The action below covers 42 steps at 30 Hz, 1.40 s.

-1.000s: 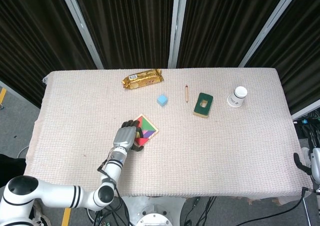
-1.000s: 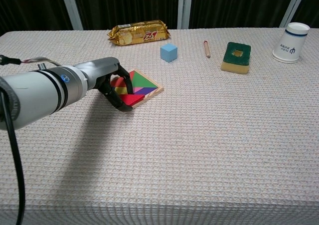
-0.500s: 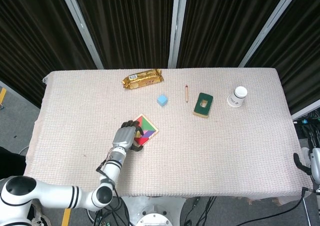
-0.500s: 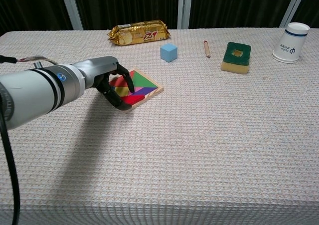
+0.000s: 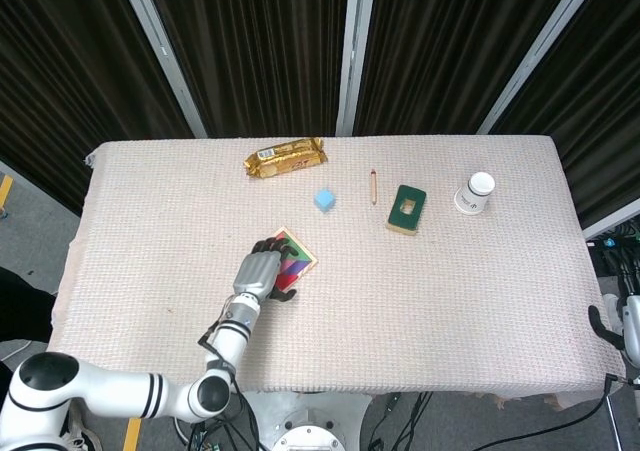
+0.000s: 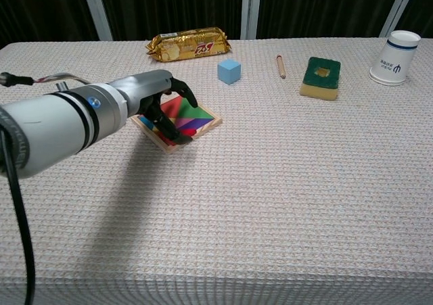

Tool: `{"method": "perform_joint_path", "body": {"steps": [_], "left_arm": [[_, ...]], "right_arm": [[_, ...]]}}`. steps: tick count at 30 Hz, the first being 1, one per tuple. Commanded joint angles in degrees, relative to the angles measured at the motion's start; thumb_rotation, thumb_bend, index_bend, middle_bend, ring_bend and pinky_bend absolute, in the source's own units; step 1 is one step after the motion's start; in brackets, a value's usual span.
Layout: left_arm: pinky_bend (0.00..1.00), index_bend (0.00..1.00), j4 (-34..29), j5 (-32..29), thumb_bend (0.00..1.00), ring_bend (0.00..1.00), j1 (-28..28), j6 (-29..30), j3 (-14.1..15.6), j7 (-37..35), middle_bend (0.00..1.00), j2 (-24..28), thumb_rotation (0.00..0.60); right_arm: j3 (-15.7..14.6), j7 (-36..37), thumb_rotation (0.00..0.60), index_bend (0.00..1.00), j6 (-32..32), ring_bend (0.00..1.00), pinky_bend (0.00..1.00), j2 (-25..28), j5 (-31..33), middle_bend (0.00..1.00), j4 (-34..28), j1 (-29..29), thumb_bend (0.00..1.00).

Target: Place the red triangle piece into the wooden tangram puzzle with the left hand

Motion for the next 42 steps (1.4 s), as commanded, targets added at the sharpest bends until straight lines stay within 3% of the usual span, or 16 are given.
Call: {"method": "perform_joint_path", "body": {"steps": [1,22,42], "left_arm": [[0.01,0.24,1.1,0.0,0.22,0.0,-0.4,-0.6,-0.3,-0.2,0.08,-0.7,0.6],[0.01,0.24,6.5,3.1,0.22,0.0,0.0,-3.1,-0.4,-3.0,0.08,-2.0,0.6],[0.01,0.24,8.5,1.7,0.22,0.0,1.3,-4.7,-1.0,-4.5,0.08,-1.1,0.6]], "right_arm": [[0.1,0.2,0.6,0.0,0.0,0.0,0.0,0.1,0.2,0.0,0.1,-0.1,0.3],[0.3,0.1,0.6,0.0,-0.7,0.0,0.0,-0.1,0.9,0.0,0.5,0.0,0.3],[0.4,-0.1,0.6,0.0,-0.5,0.0,0.0,-0.4,0.7,0.0,0.9,0.0,0.31]]}}
